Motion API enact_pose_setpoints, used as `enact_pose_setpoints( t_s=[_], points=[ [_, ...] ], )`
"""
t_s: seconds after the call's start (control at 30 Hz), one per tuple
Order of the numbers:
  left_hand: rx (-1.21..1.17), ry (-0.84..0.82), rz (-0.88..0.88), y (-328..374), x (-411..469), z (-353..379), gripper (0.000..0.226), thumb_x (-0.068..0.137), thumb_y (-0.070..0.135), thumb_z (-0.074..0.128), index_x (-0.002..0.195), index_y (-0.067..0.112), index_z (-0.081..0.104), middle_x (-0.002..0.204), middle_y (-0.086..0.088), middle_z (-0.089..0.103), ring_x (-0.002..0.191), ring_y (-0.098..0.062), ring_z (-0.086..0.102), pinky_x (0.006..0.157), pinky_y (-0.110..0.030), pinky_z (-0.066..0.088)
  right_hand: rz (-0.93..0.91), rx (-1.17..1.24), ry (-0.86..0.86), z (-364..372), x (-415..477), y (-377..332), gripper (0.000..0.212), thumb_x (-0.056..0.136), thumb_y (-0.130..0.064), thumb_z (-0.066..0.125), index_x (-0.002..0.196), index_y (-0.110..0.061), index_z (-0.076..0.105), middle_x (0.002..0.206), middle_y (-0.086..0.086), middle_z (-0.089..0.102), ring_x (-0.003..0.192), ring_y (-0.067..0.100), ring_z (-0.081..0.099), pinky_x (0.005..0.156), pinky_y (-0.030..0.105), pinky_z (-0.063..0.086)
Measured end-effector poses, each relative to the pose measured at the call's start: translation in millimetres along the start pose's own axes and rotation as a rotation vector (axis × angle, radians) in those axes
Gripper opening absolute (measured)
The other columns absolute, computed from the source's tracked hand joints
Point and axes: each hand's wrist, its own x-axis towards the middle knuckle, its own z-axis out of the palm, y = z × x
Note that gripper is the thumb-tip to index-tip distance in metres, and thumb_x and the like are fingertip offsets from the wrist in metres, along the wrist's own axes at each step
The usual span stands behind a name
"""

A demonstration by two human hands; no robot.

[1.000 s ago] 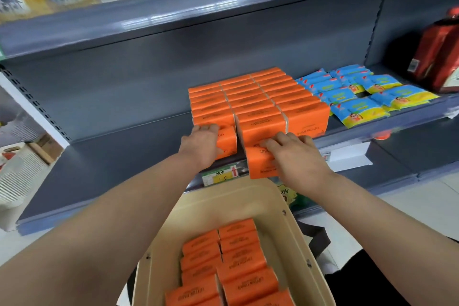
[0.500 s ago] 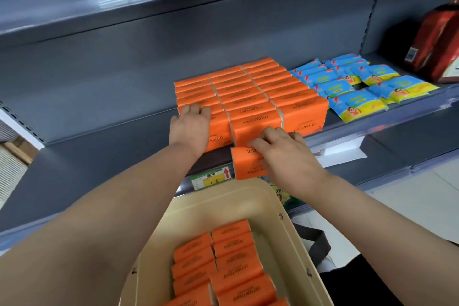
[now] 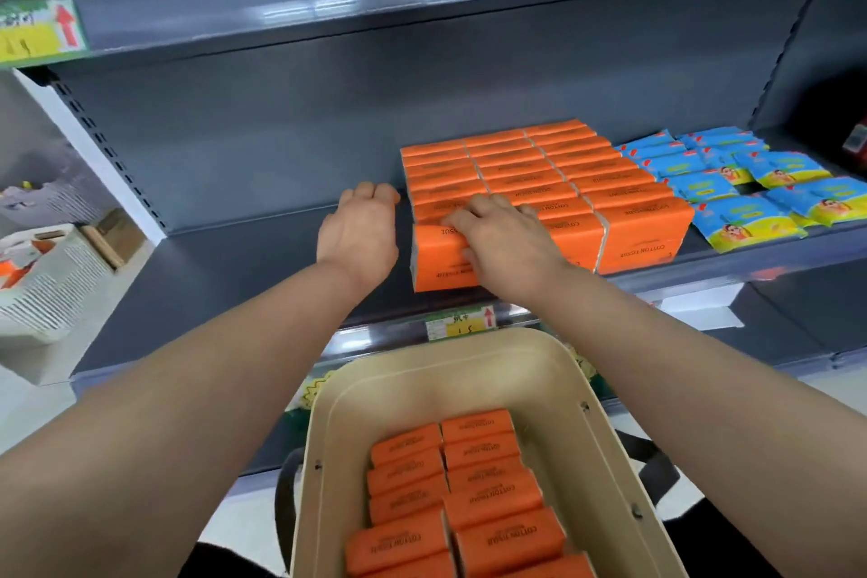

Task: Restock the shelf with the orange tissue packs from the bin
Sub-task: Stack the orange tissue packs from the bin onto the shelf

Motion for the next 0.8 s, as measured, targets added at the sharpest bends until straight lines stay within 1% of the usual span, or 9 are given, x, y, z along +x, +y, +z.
enact_pose_setpoints(
  t_s=[0.17, 0.3, 0.53, 0.67, 0.8],
  points=[
    [-0.026, -0.026, 0.0, -14.1, -10.8, 3.0, 0.055, 0.086, -0.002, 0.051, 0.137, 0.014, 0.04, 0.133, -0.008, 0.044, 0.123, -0.026, 0.04, 0.088, -0.04, 0.047, 0.018, -0.054, -0.063, 15.6, 19.5, -6.8, 0.049, 0.087, -0.005, 0.056, 0.132, -0.022, 0.048, 0.126, 0.006, 0.048, 0.124, 0.027, 0.04, 0.094, 0.042, 0.036],
    [-0.057, -0.038, -0.007, -24.7, -11.8, 5.5, 0.055, 0.086, -0.004, 0.05, 0.137, 0.013, 0.041, 0.134, -0.007, 0.043, 0.124, -0.024, 0.04, 0.087, -0.039, 0.047, 0.02, -0.1, -0.118, 24.1, 23.3, -11.8, 0.052, 0.086, 0.001, 0.048, 0.133, -0.02, 0.048, 0.126, 0.009, 0.046, 0.123, 0.03, 0.039, 0.095, 0.044, 0.036],
    [-0.082, -0.027, 0.009, -25.9, -13.3, 11.8, 0.053, 0.086, -0.004, 0.052, 0.135, 0.013, 0.042, 0.135, -0.007, 0.044, 0.124, -0.024, 0.042, 0.086, -0.039, 0.051, 0.031, -0.096, -0.119, 28.1, 25.4, -17.7, 0.058, 0.082, 0.004, 0.052, 0.135, -0.02, 0.042, 0.127, 0.011, 0.043, 0.124, 0.031, 0.038, 0.098, 0.047, 0.035],
    [-0.093, -0.012, 0.044, -22.4, -15.4, 12.5, 0.051, 0.086, -0.005, 0.052, 0.133, 0.013, 0.044, 0.132, -0.007, 0.046, 0.123, -0.023, 0.044, 0.084, -0.039, 0.052, 0.032, -0.087, -0.127, 26.7, 21.1, -16.2, 0.06, 0.083, 0.003, 0.051, 0.137, -0.02, 0.04, 0.13, 0.011, 0.041, 0.126, 0.031, 0.036, 0.1, 0.046, 0.033],
    [-0.106, -0.003, 0.056, -19.1, -16.6, 7.7, 0.049, 0.086, -0.004, 0.053, 0.131, 0.013, 0.045, 0.129, -0.006, 0.047, 0.121, -0.023, 0.044, 0.083, -0.037, 0.051, 0.016, -0.099, -0.1, 20.8, 16.6, -15.2, 0.062, 0.081, 0.004, 0.051, 0.138, -0.02, 0.04, 0.131, 0.009, 0.041, 0.125, 0.03, 0.036, 0.099, 0.043, 0.033]
  ],
)
